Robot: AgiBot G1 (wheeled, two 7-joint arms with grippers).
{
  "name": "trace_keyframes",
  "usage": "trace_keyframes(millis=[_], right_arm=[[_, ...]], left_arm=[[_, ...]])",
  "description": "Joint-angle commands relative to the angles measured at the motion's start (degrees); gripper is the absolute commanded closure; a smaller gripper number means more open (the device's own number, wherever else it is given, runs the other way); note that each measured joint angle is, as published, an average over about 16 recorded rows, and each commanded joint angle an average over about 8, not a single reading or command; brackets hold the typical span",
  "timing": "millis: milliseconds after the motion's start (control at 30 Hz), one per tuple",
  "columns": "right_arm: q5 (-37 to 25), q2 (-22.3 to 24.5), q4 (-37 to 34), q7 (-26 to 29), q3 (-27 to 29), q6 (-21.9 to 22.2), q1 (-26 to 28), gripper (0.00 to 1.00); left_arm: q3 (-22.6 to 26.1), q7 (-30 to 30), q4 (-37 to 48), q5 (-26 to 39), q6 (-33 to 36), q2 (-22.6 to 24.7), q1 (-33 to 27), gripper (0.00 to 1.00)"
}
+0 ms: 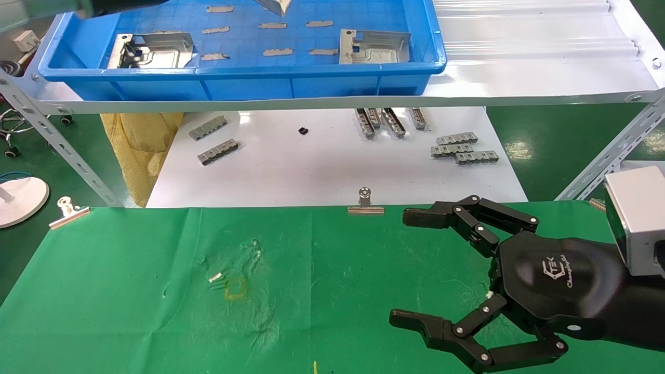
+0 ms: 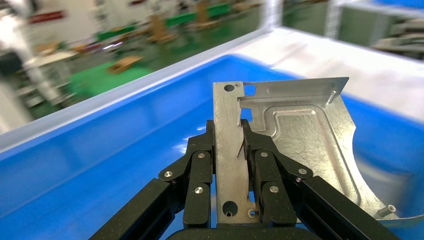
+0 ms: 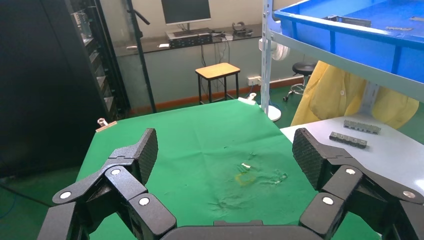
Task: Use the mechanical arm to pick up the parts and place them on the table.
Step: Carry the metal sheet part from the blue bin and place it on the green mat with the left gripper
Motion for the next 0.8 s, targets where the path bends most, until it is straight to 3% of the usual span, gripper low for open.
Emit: trace_keyframes(millis=[33, 267, 400, 800], right_arm=[[0.00, 0.00, 0.00, 0.00, 0.00, 0.00, 0.00, 0.00], [0.00, 0.00, 0.00, 0.00, 0.00, 0.00, 0.00, 0.00], [0.00, 0.00, 0.00, 0.00, 0.00, 0.00, 0.00, 0.00], [0.00, 0.00, 0.00, 0.00, 0.00, 0.00, 0.00, 0.00]], left_arm=[[-0.68, 1.04, -0.59, -1.18, 4.66, -1.26, 0.33, 1.00], [-0.70, 6.13, -2.74, -2.23, 20.84, -4.62, 1.08, 1.00], [0.37, 9.99, -5.02, -1.96, 26.58, -6.46, 2.32, 1.00], [10.49, 24.11, -15.23, 2.09, 26.99, -12.68, 11.67, 1.00]])
